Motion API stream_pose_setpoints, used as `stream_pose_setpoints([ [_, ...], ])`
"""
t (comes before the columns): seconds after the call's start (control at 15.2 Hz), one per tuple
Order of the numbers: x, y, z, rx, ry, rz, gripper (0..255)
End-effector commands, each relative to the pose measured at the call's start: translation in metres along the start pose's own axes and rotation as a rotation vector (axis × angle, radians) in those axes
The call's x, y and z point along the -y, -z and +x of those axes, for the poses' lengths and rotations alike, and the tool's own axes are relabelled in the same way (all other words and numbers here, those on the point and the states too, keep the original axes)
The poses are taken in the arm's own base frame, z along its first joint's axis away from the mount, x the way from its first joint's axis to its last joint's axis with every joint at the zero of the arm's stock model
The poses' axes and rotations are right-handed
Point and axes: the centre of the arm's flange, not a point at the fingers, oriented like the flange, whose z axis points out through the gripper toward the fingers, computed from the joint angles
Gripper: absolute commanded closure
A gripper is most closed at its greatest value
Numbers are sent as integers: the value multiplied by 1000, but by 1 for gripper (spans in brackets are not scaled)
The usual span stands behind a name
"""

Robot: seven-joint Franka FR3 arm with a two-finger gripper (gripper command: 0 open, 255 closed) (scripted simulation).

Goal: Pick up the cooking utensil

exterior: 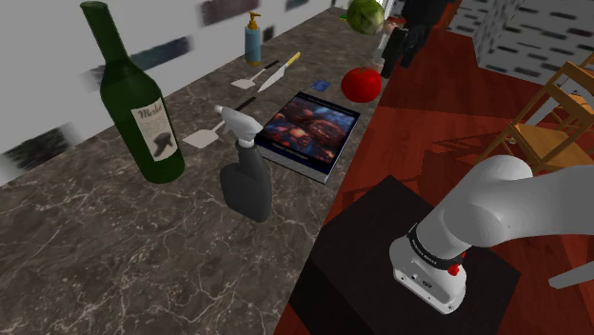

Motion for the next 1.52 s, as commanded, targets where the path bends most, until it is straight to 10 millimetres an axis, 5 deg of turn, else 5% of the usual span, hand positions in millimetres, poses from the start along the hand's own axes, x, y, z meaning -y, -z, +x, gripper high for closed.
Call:
stream_pose_setpoints([
  [0.0, 0, 0, 0, 0, 0, 0, 0],
  [0.73, 127, -48, 53, -5, -381, -12, 0],
  [1.45, 225, -96, 150, -10, -761, -24, 0],
])
